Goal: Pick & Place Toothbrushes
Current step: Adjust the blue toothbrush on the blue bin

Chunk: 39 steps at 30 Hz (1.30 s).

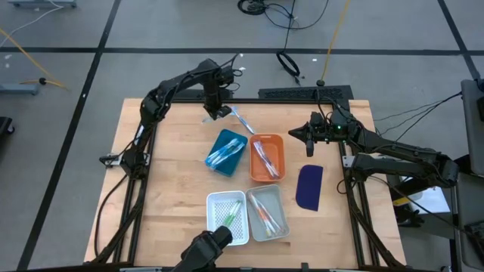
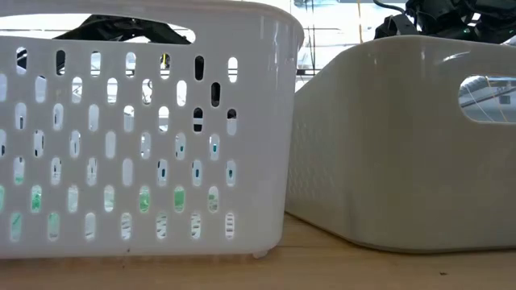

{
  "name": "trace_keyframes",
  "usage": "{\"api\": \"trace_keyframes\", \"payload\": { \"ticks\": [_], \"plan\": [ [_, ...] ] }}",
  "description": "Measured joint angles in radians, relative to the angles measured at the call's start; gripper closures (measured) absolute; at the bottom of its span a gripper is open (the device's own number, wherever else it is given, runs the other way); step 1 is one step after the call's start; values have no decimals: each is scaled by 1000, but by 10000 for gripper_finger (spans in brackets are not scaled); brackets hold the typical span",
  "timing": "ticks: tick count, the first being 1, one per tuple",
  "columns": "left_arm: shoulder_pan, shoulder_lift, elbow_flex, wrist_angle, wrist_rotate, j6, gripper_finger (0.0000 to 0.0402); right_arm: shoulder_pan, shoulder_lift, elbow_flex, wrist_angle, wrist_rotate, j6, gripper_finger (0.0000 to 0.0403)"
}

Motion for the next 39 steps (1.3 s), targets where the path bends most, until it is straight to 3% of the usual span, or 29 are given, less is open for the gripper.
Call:
{"api": "trace_keyframes", "payload": {
  "ticks": [12, 20, 39],
  "plan": [
    [-35, 39, 187, 10, 82, -23, 401, 0, 0, 0, 0, 0, 2, 403],
    [-27, 150, 195, 0, 169, -27, 401, 0, 0, 0, 0, -1, 8, 403],
    [-29, 140, 196, -1, 134, -136, 401, 0, 0, 0, 0, -3, 20, 403]
  ]
}}
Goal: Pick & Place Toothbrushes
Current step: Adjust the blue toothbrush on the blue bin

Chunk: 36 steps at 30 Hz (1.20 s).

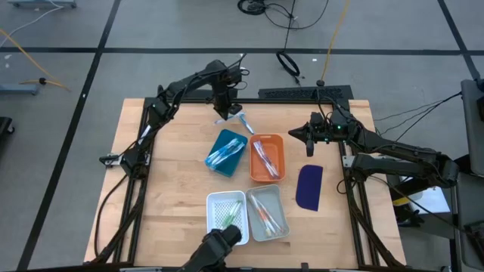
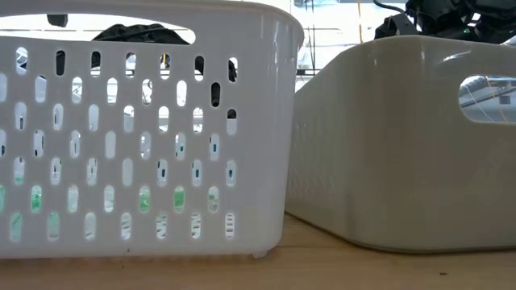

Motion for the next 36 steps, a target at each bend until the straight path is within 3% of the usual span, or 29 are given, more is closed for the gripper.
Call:
{"api": "trace_keyframes", "payload": {
  "ticks": [13, 22, 30, 36],
  "plan": [
    [-4, -53, -181, -1, -10, -113, 401, 0, 0, 0, 0, -1, 6, 403],
    [15, -157, -193, 1, -98, -194, 401, 0, 0, 0, 0, -2, 0, 403],
    [-2, -165, -200, 0, -50, -152, 401, 0, 0, 0, 0, -2, -10, 403],
    [18, -164, -289, 0, -52, -139, 401, 0, -3, 0, 0, -2, -12, 403]
  ]
}}
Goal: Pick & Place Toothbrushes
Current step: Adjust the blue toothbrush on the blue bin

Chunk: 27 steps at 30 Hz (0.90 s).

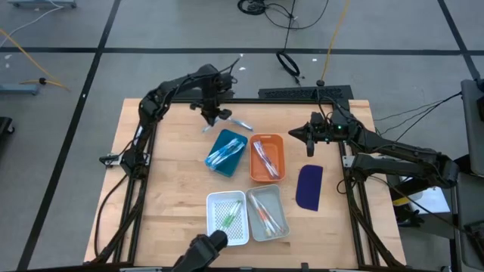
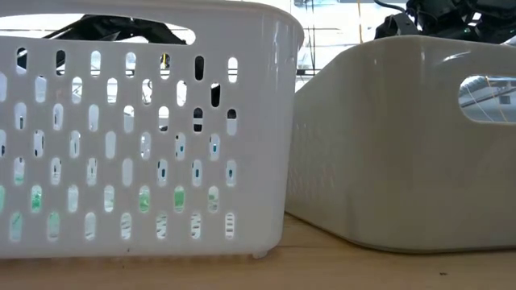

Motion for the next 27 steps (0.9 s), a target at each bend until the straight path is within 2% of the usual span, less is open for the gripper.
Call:
{"api": "trace_keyframes", "payload": {
  "ticks": [6, 9, 20, 27],
  "plan": [
    [18, 1, -101, 0, -2, 35, 401, 0, -13, 0, 0, 0, 0, 403],
    [18, 1, -120, -1, -35, 35, 401, 0, -14, 0, 0, 0, 0, 403],
    [47, -11, -128, -1, -132, -36, 401, 0, -14, 0, 0, 1, 0, 403],
    [63, -104, -149, -1, -129, -85, 401, 0, -14, 0, 0, 1, -7, 403]
  ]
}}
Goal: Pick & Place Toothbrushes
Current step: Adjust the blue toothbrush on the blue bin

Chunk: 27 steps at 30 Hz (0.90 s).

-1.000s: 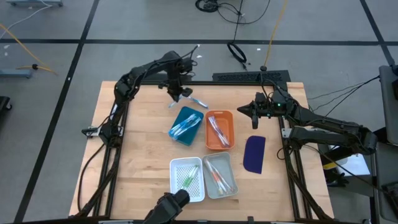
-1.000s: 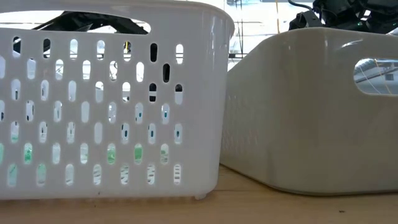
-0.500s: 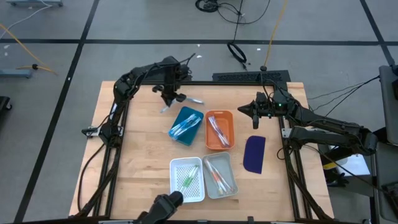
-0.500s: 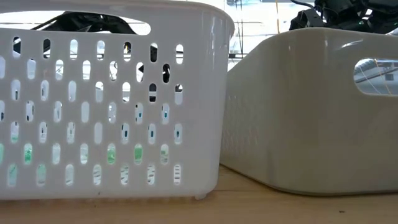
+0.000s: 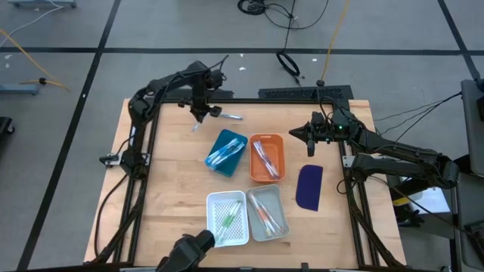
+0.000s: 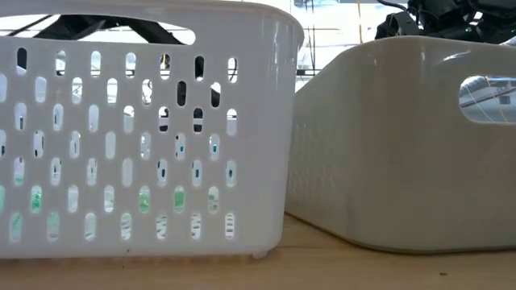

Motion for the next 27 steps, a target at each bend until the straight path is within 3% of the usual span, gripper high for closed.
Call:
{"api": "trace_keyframes", "payload": {
  "ticks": [7, 13, 17, 23, 27],
  "plan": [
    [-18, -125, -74, 3, 7, -44, 401, -1, 0, 0, 0, 0, -1, 403],
    [-30, -202, -268, -2, -11, -91, 401, -1, 0, 0, 0, 0, -5, 403],
    [-38, -245, -385, 6, -95, -125, 401, -1, 0, 0, 0, 0, -12, 403],
    [-38, -317, -497, 193, -107, -170, 401, -1, 0, 0, 0, 0, -16, 403],
    [-40, -320, -547, 232, -110, -175, 401, -1, 0, 0, 0, 0, -16, 403]
  ]
}}
